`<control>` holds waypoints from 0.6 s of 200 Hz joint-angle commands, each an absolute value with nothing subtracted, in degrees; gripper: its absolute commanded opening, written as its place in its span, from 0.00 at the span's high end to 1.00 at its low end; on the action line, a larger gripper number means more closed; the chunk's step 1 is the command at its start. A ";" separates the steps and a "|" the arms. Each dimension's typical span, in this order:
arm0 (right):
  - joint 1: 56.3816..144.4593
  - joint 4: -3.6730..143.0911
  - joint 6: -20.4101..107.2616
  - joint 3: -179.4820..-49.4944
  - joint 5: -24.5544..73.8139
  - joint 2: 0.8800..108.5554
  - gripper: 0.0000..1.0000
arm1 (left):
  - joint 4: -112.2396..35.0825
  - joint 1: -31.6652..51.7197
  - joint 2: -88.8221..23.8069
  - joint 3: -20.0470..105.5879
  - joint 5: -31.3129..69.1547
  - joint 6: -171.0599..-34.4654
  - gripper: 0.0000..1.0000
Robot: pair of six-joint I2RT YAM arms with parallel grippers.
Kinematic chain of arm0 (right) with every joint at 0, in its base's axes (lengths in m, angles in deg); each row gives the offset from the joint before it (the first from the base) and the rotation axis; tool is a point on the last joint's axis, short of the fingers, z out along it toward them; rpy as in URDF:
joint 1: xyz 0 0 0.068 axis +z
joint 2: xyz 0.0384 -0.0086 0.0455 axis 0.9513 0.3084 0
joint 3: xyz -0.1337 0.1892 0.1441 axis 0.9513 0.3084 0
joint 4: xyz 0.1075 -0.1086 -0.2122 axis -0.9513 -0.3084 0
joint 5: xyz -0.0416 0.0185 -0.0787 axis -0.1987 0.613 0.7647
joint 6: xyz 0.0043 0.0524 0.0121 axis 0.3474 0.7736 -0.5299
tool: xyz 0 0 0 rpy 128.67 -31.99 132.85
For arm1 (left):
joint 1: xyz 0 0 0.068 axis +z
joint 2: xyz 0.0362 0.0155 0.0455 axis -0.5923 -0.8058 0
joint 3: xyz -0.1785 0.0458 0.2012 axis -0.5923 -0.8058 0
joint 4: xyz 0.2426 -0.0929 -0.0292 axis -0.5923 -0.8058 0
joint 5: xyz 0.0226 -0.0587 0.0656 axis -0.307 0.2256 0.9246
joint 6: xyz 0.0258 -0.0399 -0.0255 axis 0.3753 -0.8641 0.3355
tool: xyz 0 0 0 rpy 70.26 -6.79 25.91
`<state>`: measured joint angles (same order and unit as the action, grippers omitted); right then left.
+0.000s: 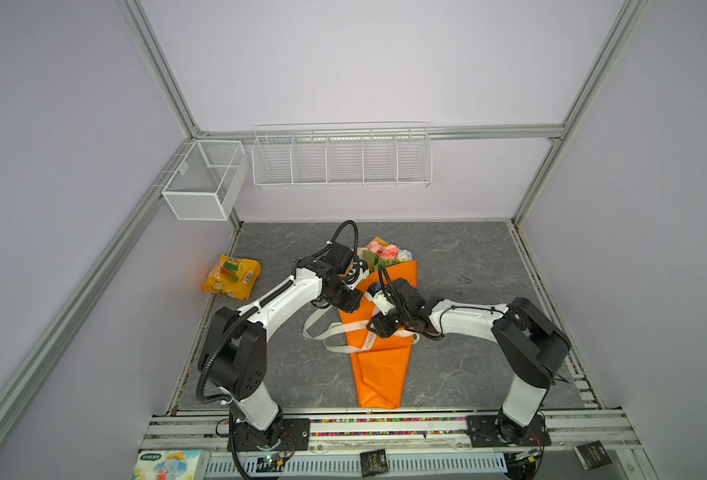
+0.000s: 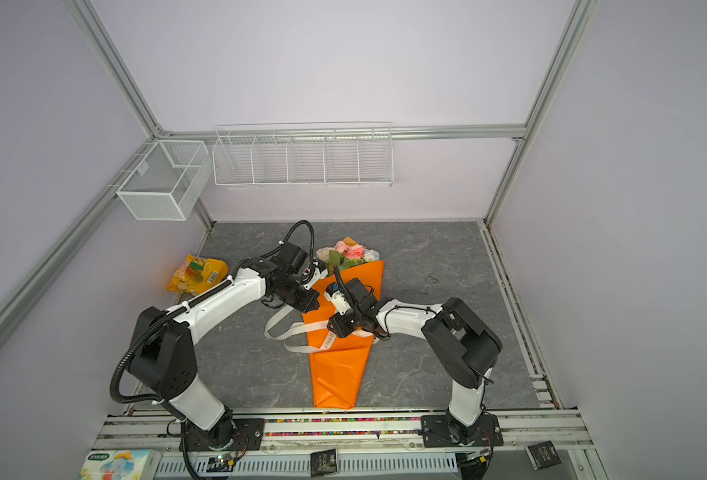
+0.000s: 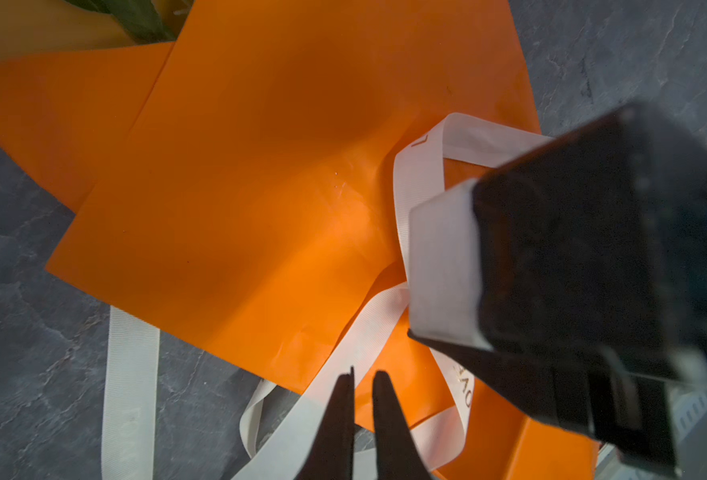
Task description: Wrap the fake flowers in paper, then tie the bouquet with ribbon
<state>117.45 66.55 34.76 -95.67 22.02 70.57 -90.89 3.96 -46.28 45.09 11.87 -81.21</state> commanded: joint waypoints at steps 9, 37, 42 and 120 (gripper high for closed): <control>117.53 63.98 32.26 -96.66 21.55 69.60 0.71 | -91.24 3.89 -46.45 46.15 11.23 -81.02 0.86; 116.90 63.97 33.33 -96.29 18.20 65.45 0.87 | -89.88 3.89 -46.34 46.11 9.59 -81.31 0.64; 116.63 64.41 33.80 -95.86 17.81 64.56 0.88 | -89.70 3.88 -46.43 46.15 8.86 -81.30 0.59; 111.25 74.55 40.14 -89.66 9.22 58.42 0.91 | -85.80 4.58 -47.99 45.68 -3.06 -79.77 0.24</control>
<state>111.78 71.41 38.41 -91.34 13.30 59.34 -86.70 4.13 -46.50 45.12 2.10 -81.34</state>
